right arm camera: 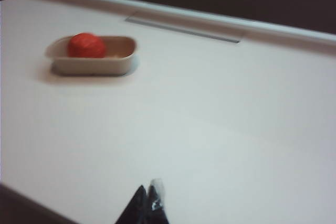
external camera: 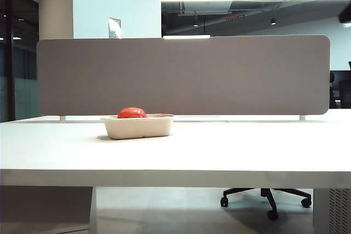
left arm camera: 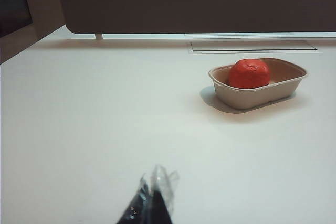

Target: Pick up the orange and place it into the paper lunchbox.

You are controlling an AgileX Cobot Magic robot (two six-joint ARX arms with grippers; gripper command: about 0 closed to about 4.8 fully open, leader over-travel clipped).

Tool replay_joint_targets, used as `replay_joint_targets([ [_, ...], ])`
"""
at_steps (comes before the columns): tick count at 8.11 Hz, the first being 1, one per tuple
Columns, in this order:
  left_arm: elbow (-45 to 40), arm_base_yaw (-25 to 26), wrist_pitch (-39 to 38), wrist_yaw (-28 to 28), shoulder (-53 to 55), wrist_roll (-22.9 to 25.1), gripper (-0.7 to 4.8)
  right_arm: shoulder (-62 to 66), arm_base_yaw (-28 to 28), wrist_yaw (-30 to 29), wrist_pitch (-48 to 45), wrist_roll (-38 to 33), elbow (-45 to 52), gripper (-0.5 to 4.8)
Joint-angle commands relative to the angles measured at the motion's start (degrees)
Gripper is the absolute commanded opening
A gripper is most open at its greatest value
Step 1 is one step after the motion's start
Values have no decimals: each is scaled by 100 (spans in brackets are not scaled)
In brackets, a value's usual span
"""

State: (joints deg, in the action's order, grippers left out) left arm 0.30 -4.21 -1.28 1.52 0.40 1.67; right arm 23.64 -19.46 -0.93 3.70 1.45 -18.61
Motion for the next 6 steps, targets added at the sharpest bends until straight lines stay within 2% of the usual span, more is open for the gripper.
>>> replay_joint_targets([
  [1,-9,17,9,-24,-20,2,-5,-2376,1032,243,-83,-17,1294,0],
  [6,-9,17,2,-22,-20,2,-5,-2350,1276,256,-284,-20,1567,0],
])
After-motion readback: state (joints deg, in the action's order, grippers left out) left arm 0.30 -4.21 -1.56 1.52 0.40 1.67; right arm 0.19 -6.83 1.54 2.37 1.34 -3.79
